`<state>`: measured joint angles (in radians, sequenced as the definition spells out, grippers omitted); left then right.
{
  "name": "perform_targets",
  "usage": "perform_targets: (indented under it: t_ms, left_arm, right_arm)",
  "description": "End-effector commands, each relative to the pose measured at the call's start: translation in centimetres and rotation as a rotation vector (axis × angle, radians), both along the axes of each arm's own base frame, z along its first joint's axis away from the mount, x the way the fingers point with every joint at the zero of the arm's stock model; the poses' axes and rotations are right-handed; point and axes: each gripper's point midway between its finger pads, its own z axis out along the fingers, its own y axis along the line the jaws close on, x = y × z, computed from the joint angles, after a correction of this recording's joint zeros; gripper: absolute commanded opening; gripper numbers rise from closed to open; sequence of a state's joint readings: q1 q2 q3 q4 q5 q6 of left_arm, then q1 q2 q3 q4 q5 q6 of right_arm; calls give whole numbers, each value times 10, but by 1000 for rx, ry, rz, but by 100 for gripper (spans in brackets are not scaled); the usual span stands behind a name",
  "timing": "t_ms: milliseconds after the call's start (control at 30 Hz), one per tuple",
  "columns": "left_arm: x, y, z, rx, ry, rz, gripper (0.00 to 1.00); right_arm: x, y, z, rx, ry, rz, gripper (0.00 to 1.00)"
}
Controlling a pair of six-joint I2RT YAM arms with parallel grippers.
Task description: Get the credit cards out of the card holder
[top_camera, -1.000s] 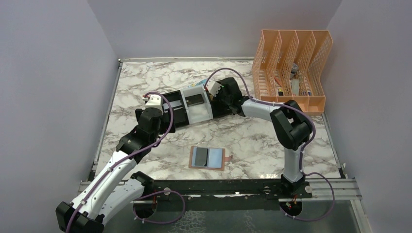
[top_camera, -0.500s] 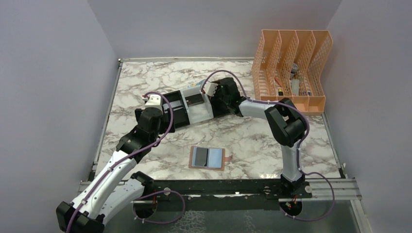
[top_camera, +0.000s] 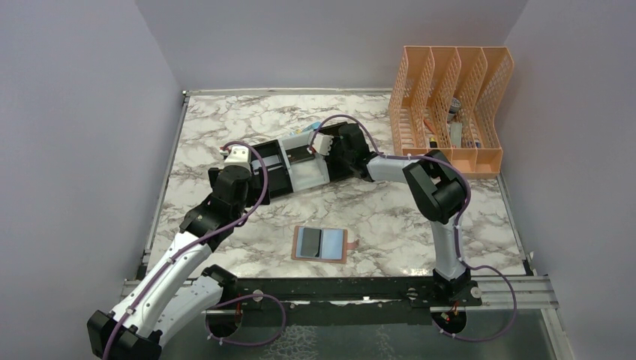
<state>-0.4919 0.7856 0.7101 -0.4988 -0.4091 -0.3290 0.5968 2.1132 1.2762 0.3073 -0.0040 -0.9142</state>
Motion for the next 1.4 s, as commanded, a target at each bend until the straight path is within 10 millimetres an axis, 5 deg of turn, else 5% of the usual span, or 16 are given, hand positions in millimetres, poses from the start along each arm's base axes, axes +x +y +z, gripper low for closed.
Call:
perform_targets:
  t_ms: [0, 167, 300, 1000, 1367]
  left_arm:
    - [2, 2, 2, 9, -7, 3, 99]
    - [2, 1, 1, 9, -2, -1, 99]
    - [2, 0, 0, 8, 1, -6, 99]
    - [3, -6, -5, 3, 26, -30, 99]
    - [3, -7, -7, 2, 34, -39, 99]
  right_arm:
    - [-3, 12, 3, 20, 2, 59, 21]
    - [-1, 8, 5, 13, -12, 42, 22]
    - [-3, 7, 9, 23, 4, 41, 38]
    - [-10, 3, 32, 87, 7, 31, 39]
    - [-13, 2, 19, 59, 57, 36, 39]
